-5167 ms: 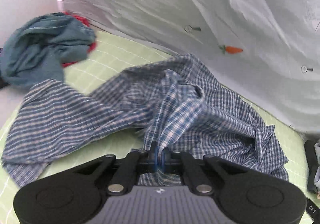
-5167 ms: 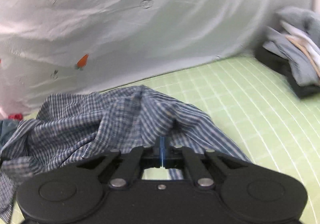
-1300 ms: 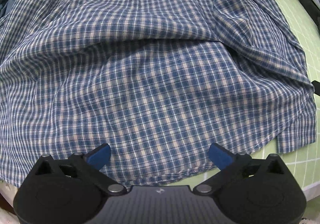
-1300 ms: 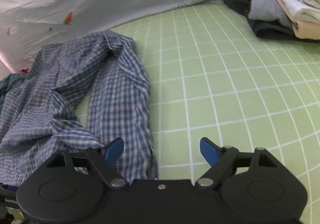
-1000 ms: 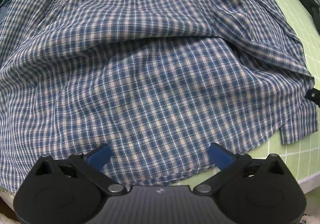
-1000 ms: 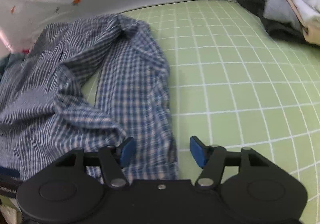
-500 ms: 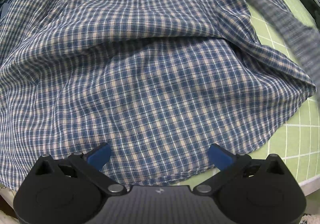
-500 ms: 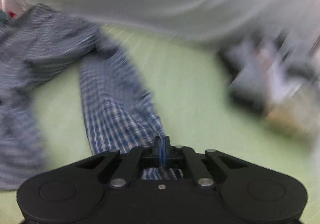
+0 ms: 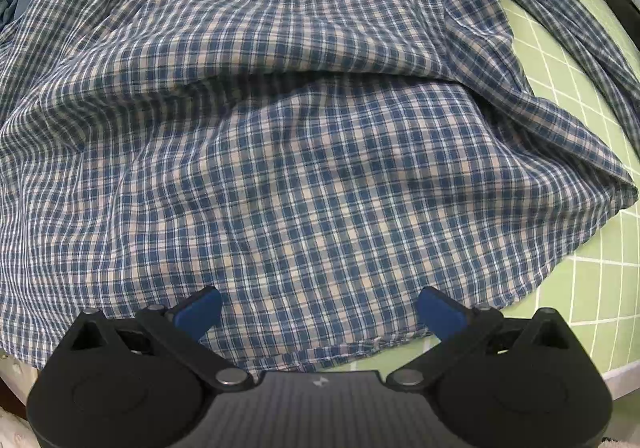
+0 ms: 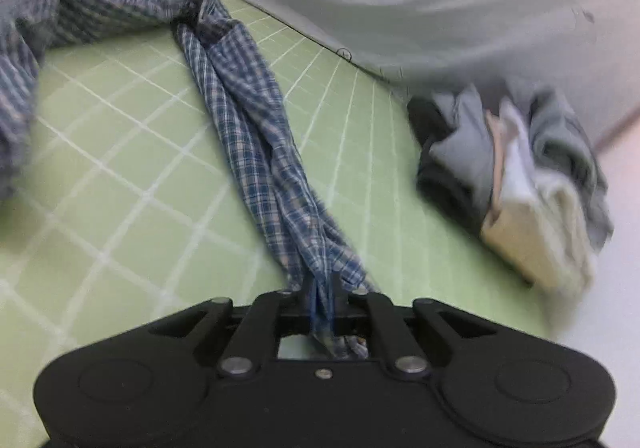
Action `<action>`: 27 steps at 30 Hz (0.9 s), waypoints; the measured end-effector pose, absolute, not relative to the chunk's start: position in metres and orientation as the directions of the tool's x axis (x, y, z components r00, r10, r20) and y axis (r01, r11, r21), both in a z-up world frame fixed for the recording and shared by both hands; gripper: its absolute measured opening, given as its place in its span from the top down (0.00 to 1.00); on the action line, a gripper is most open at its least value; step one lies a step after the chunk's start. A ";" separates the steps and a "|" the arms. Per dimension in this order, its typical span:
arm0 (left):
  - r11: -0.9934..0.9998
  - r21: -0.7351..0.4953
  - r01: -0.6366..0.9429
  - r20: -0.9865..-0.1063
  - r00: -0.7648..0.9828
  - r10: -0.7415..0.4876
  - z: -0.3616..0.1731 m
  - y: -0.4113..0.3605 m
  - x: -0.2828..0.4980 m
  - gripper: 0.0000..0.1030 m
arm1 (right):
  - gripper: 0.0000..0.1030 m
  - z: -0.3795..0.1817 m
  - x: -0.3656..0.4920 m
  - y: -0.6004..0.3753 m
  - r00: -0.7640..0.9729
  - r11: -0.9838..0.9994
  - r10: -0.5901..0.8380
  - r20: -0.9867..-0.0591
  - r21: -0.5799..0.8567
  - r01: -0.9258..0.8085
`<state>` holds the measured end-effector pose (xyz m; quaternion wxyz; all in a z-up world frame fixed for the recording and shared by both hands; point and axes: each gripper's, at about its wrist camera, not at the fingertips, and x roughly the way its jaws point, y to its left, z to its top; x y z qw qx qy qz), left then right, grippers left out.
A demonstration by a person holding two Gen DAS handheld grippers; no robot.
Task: Fold clothes
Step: 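Grasp the sleeve cuff with the right gripper and pull it outward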
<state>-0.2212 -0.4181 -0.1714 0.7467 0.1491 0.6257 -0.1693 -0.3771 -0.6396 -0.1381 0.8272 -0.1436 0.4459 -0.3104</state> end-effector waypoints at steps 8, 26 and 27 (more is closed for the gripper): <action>0.923 -0.056 0.380 -0.973 0.188 -0.137 -0.146 -0.417 -0.199 0.00 | 0.57 -0.119 -0.383 -0.654 0.432 0.775 -0.621 -0.654 -0.429 0.464; 0.808 0.068 0.585 -0.924 0.342 -0.171 -0.133 -0.573 -0.123 0.04 | 0.82 -0.141 -0.361 -0.724 0.407 0.780 -0.612 -0.677 -0.435 0.450; 0.798 0.089 0.595 -0.923 0.350 -0.158 -0.136 -0.582 -0.118 0.12 | 0.83 -0.141 -0.357 -0.731 0.399 0.766 -0.632 -0.665 -0.453 0.457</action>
